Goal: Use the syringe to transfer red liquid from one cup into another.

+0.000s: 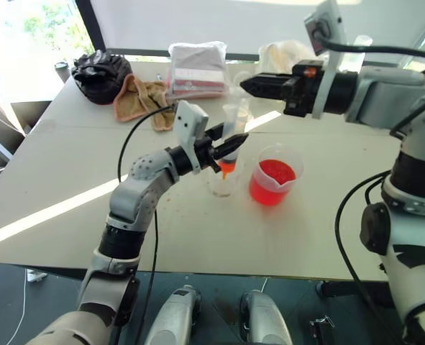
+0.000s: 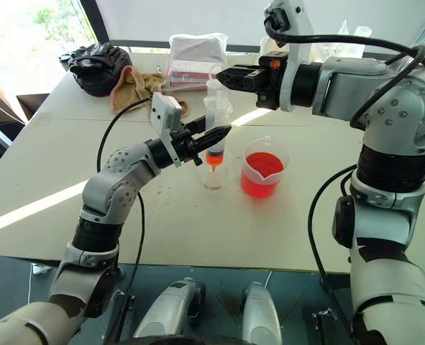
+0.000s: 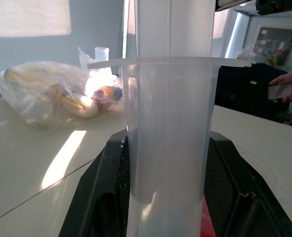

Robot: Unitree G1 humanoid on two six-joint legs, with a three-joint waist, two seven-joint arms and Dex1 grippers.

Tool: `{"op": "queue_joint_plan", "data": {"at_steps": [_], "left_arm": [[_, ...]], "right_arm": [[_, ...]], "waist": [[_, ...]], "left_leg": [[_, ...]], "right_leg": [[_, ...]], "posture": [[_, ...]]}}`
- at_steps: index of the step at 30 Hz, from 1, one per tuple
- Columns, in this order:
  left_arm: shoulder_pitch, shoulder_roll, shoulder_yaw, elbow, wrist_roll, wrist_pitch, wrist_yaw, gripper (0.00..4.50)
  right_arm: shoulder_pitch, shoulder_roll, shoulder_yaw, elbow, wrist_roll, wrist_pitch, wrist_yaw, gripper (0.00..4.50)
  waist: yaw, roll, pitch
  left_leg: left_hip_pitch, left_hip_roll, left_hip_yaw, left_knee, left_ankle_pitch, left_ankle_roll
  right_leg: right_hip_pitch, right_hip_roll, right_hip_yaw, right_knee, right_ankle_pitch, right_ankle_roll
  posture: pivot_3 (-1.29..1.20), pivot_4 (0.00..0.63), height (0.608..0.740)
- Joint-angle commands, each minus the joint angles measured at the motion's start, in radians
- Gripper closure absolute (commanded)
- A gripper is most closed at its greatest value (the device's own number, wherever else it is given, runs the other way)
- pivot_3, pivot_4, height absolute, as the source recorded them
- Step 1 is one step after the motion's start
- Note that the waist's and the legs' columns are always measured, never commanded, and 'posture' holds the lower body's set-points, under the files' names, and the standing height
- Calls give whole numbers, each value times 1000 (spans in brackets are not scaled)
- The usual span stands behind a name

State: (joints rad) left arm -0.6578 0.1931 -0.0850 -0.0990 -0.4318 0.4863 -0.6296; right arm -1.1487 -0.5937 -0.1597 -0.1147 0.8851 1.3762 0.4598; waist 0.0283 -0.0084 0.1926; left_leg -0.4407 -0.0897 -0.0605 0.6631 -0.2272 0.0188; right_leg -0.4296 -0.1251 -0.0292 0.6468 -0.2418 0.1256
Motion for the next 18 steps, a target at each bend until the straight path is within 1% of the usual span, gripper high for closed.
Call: {"op": "queue_joint_plan", "data": {"at_steps": [1,6,18], "left_arm": [[-24,-6,11,-44,-10,-16,4,3068],[-36,-5,18,-39,-10,-20,5,3068],[-66,-1,38,-18,-4,-34,6,3068]], "right_arm": [[-22,-9,42,-60,24,13,53,4469],[-2,-1,66,-86,42,39,70,4469],[42,42,74,-125,69,81,75,4469]], "waist": [[-1,0,0],[-15,0,0],[-17,0,0]], "left_leg": [[0,0,0,0,0,0],[0,0,0,0,0,0],[0,0,0,0,0,0]], "right_leg": [[0,0,0,0,0,0],[0,0,0,0,0,0],[0,0,0,0,0,0]], "posture": [[0,150,740],[0,150,740],[0,150,740]]}}
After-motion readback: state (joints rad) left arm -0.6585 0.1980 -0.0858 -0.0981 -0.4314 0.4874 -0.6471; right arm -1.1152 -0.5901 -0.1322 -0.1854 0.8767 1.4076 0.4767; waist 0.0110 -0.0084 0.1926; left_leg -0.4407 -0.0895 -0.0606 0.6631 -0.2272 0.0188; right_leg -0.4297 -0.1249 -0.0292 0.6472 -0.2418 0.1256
